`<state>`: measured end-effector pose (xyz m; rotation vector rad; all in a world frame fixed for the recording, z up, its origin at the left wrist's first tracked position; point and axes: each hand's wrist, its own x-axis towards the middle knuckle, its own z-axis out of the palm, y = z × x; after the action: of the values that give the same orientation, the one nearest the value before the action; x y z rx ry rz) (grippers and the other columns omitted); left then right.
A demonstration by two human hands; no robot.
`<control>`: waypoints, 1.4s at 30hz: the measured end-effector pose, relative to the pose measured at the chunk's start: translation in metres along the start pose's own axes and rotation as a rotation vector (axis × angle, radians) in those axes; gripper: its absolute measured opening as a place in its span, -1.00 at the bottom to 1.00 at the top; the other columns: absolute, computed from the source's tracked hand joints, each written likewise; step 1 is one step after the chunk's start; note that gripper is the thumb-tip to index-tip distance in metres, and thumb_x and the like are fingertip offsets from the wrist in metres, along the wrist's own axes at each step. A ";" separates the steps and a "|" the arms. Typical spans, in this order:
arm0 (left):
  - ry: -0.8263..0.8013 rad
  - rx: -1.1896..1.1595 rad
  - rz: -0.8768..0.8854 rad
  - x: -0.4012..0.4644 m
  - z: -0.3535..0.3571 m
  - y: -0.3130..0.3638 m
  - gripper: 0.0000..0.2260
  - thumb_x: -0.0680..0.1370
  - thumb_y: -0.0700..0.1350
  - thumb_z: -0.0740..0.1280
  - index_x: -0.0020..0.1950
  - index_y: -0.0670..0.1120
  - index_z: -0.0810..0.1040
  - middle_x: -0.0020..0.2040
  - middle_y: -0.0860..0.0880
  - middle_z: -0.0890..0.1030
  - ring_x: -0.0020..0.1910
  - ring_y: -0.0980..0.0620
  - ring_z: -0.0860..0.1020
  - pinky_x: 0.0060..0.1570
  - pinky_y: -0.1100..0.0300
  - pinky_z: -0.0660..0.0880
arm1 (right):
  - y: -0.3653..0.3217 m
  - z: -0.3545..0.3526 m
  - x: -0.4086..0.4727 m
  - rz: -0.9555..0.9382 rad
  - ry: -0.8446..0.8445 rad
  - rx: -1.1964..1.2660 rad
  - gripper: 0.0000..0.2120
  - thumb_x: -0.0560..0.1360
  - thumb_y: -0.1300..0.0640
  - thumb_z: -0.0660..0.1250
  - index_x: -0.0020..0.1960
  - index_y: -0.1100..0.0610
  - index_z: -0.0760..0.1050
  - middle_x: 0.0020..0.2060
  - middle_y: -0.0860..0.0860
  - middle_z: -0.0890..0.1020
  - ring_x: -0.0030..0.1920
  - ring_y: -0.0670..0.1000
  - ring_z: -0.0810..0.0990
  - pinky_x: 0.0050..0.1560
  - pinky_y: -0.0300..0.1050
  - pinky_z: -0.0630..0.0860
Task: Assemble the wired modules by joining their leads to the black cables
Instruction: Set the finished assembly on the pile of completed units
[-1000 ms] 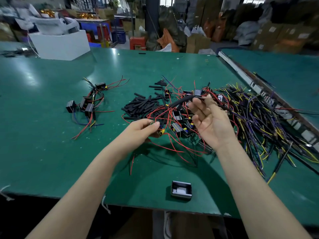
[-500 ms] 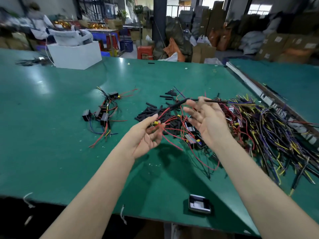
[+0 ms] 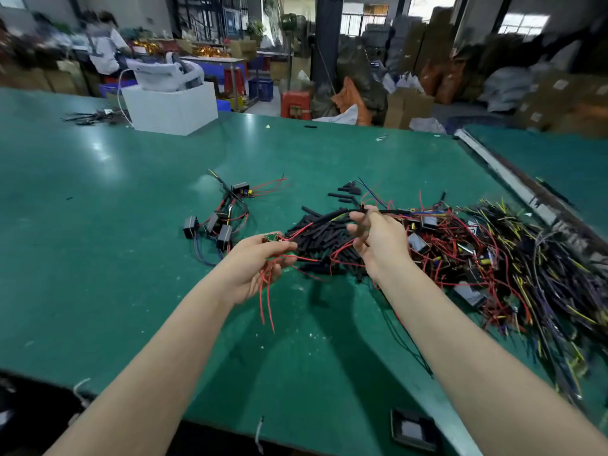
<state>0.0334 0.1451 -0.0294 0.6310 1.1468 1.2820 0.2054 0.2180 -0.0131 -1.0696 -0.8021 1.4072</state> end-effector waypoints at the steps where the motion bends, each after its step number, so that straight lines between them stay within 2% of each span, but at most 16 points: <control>1: 0.015 -0.007 0.040 0.002 0.001 0.006 -0.93 0.58 -0.32 0.23 0.02 -0.23 0.49 -0.17 -0.09 0.62 -0.42 0.16 0.60 -0.60 0.43 0.38 | -0.001 0.008 0.008 0.032 0.003 -0.019 -0.82 0.65 0.17 0.13 -0.11 0.06 0.41 -0.27 -0.04 0.60 -0.47 -0.15 0.51 -0.58 -0.38 0.31; 4: 0.106 -0.050 0.193 0.016 0.000 0.026 -0.76 0.58 -0.36 0.22 0.17 -0.10 0.39 -0.16 -0.01 0.65 -0.41 0.16 0.61 -0.60 0.43 0.33 | -0.006 0.034 0.032 0.109 -0.046 -0.111 -0.89 0.63 0.18 0.12 0.01 0.15 0.41 -0.22 -0.02 0.59 -0.44 -0.09 0.50 -0.60 -0.36 0.30; 7: 0.184 0.000 0.358 0.031 -0.004 0.041 -0.72 0.58 -0.37 0.21 0.14 -0.02 0.34 -0.03 0.07 0.61 -0.40 0.17 0.61 -0.60 0.42 0.26 | -0.011 0.067 0.054 0.163 -0.139 -0.208 -0.91 0.64 0.15 0.10 0.10 0.15 0.32 -0.21 0.01 0.57 -0.40 -0.06 0.50 -0.55 -0.32 0.33; 9: 0.259 0.130 0.468 0.044 -0.008 0.045 -0.69 0.57 -0.38 0.20 0.11 0.02 0.32 0.03 0.07 0.59 -0.40 0.16 0.61 -0.56 0.39 0.28 | -0.014 0.094 0.067 0.159 -0.217 -0.298 -0.91 0.64 0.13 0.08 0.10 0.12 0.30 -0.15 0.03 0.57 -0.37 -0.05 0.51 -0.46 -0.25 0.34; 11: 0.365 0.337 0.534 0.057 -0.014 0.049 -0.64 0.54 -0.38 0.20 0.14 0.06 0.33 0.11 0.03 0.57 -0.30 0.08 0.63 -0.39 0.27 0.43 | -0.014 0.123 0.081 0.105 -0.320 -0.390 -0.92 0.63 0.18 0.08 0.08 0.13 0.33 -0.13 0.04 0.52 -0.34 -0.04 0.53 -0.42 -0.22 0.37; 12: 0.426 0.475 0.535 0.063 -0.017 0.050 -0.61 0.51 -0.37 0.21 0.20 0.04 0.35 0.16 -0.02 0.56 -0.18 0.00 0.63 -0.21 0.18 0.49 | -0.013 0.136 0.088 0.064 -0.377 -0.480 -0.92 0.62 0.21 0.09 0.02 0.13 0.35 -0.16 0.03 0.49 -0.32 -0.03 0.53 -0.39 -0.20 0.40; 14: 0.548 0.751 0.476 0.072 -0.024 0.051 -0.52 0.46 -0.33 0.26 0.35 -0.03 0.34 0.21 -0.14 0.49 0.09 -0.13 0.53 0.10 0.14 0.40 | -0.006 0.153 0.100 0.016 -0.481 -0.782 -0.84 0.60 0.27 0.11 -0.12 0.11 0.36 -0.22 0.02 0.45 -0.26 0.03 0.51 -0.28 -0.15 0.47; 16: 0.586 0.927 0.395 0.075 -0.028 0.046 -0.43 0.45 -0.28 0.28 0.44 -0.06 0.25 0.26 -0.19 0.39 0.18 -0.16 0.44 0.16 0.15 0.31 | 0.008 0.156 0.110 0.044 -0.552 -0.996 -0.88 0.57 0.32 0.13 -0.01 0.16 0.42 -0.17 0.07 0.48 -0.15 0.09 0.49 -0.16 -0.12 0.52; 18: 0.569 1.055 0.311 0.072 -0.027 0.040 -0.39 0.46 -0.21 0.30 0.48 -0.03 0.17 0.34 -0.20 0.29 0.21 -0.21 0.43 0.23 0.03 0.35 | 0.026 0.150 0.119 0.044 -0.567 -1.023 -0.73 0.56 0.36 0.13 0.23 0.29 0.42 -0.04 0.15 0.49 -0.08 0.07 0.51 -0.14 -0.13 0.54; 21: 0.586 1.222 0.197 0.064 -0.024 0.035 -0.49 0.48 -0.10 0.29 0.42 -0.03 0.27 0.39 -0.17 0.24 0.27 -0.25 0.40 0.26 -0.05 0.36 | 0.043 0.136 0.117 0.030 -0.546 -0.912 -0.52 0.57 0.34 0.05 0.49 0.29 0.15 0.16 0.15 0.43 -0.09 0.05 0.60 -0.36 -0.23 0.50; 25: 0.701 1.412 0.085 0.049 -0.015 0.037 -0.53 0.50 0.03 0.29 0.37 -0.06 0.31 0.39 -0.20 0.23 0.35 -0.25 0.28 0.27 -0.12 0.27 | 0.041 0.113 0.110 -0.008 -0.521 -0.864 -0.45 0.56 0.28 0.10 0.54 0.17 0.10 0.13 0.12 0.49 -0.18 0.01 0.64 -0.34 -0.23 0.53; 27: 0.732 1.458 0.157 0.044 -0.006 0.036 -0.54 0.49 0.03 0.30 0.36 -0.04 0.34 0.38 -0.19 0.24 0.35 -0.23 0.25 0.28 -0.12 0.24 | 0.033 0.099 0.103 -0.014 -0.522 -0.864 -0.47 0.56 0.26 0.13 0.52 0.15 0.17 0.08 0.14 0.52 -0.23 -0.02 0.62 -0.30 -0.20 0.53; 32: 0.476 1.293 0.422 0.040 0.030 0.021 -0.61 0.49 -0.01 0.31 0.32 0.03 0.43 0.32 -0.12 0.32 0.33 -0.17 0.26 0.31 -0.02 0.25 | 0.003 0.059 0.074 -0.051 -0.514 -0.774 -0.62 0.57 0.26 0.19 0.38 0.15 0.35 -0.14 0.05 0.58 -0.32 -0.10 0.60 -0.41 -0.33 0.50; 37: 0.187 0.995 0.555 0.038 0.072 -0.013 -0.73 0.50 -0.21 0.33 0.19 -0.15 0.56 0.17 -0.17 0.49 0.15 -0.07 0.49 0.26 0.10 0.39 | -0.025 0.005 0.032 -0.053 -0.533 -0.741 -0.76 0.57 0.23 0.23 0.23 0.09 0.43 -0.07 0.04 0.62 -0.17 -0.02 0.58 -0.09 -0.12 0.53; 40: 0.085 0.970 0.612 0.033 0.094 -0.032 -0.78 0.48 -0.27 0.31 0.11 -0.18 0.58 0.10 -0.21 0.52 0.05 -0.06 0.49 0.16 0.17 0.41 | -0.036 -0.026 0.007 -0.068 -0.518 -0.774 -0.81 0.59 0.24 0.22 0.19 0.11 0.44 -0.12 -0.01 0.60 -0.19 -0.08 0.56 -0.09 -0.14 0.56; 42: 0.025 0.959 0.645 0.030 0.106 -0.044 -0.79 0.48 -0.29 0.30 0.09 -0.21 0.59 0.06 -0.19 0.53 -0.03 0.00 0.50 0.09 0.29 0.44 | -0.040 -0.047 -0.006 -0.081 -0.512 -0.822 -0.80 0.60 0.25 0.21 0.21 0.18 0.47 -0.13 0.02 0.61 -0.18 -0.03 0.55 -0.02 -0.04 0.57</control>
<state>0.1444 0.1860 -0.0394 1.8047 1.6429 1.1908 0.2635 0.2127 0.0084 -1.2588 -1.8819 1.3125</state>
